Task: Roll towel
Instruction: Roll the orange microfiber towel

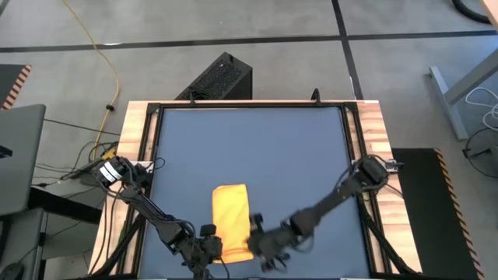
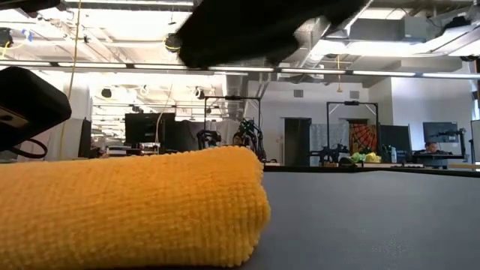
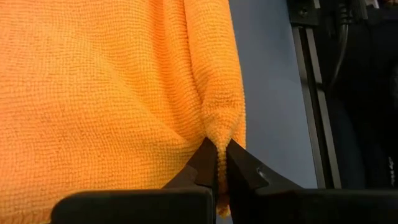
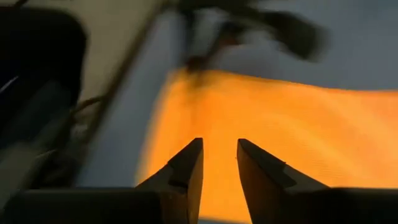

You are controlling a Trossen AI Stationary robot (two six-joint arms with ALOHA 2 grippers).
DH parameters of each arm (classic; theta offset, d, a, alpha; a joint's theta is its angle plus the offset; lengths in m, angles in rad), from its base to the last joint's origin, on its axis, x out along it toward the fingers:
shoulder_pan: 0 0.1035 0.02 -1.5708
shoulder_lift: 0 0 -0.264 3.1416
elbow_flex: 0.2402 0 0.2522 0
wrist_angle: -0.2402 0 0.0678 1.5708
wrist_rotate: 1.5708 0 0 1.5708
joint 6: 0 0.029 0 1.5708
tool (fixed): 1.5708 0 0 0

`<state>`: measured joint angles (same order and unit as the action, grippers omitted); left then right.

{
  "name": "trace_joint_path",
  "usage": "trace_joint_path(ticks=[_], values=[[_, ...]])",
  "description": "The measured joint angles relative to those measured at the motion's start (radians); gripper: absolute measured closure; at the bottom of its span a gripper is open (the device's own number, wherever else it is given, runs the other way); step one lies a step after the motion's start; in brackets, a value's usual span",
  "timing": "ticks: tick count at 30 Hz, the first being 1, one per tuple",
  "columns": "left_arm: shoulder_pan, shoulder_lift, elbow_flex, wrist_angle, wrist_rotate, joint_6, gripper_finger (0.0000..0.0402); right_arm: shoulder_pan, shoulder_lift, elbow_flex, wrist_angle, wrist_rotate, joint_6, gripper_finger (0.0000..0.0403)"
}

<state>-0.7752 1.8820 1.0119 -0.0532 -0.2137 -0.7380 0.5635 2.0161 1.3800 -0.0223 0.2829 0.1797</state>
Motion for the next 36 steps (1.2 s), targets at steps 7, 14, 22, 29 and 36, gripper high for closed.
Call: trace_joint_path(ticks=[7,14,22,29,36], values=[[0.023,0.000,0.000,-0.001,0.034,-0.009,0.0401,0.136,0.085,-0.001,0.075,0.219,-0.205,0.0246],[0.023,0.000,-0.001,-0.005,0.033,-0.034,0.0401,0.144,0.149,-0.001,0.172,0.190,-0.266,0.0215],[0.024,0.000,-0.001,-0.005,0.034,-0.043,0.0401,0.128,0.152,0.001,0.174,0.125,-0.246,0.0210],[0.022,0.001,-0.001,-0.006,0.033,-0.049,0.0395,0.104,0.179,0.001,0.184,0.089,-0.207,0.0235],[0.023,-0.001,-0.002,-0.023,0.071,-0.016,0.0337,0.078,0.181,0.001,0.132,0.078,-0.076,0.0303]])
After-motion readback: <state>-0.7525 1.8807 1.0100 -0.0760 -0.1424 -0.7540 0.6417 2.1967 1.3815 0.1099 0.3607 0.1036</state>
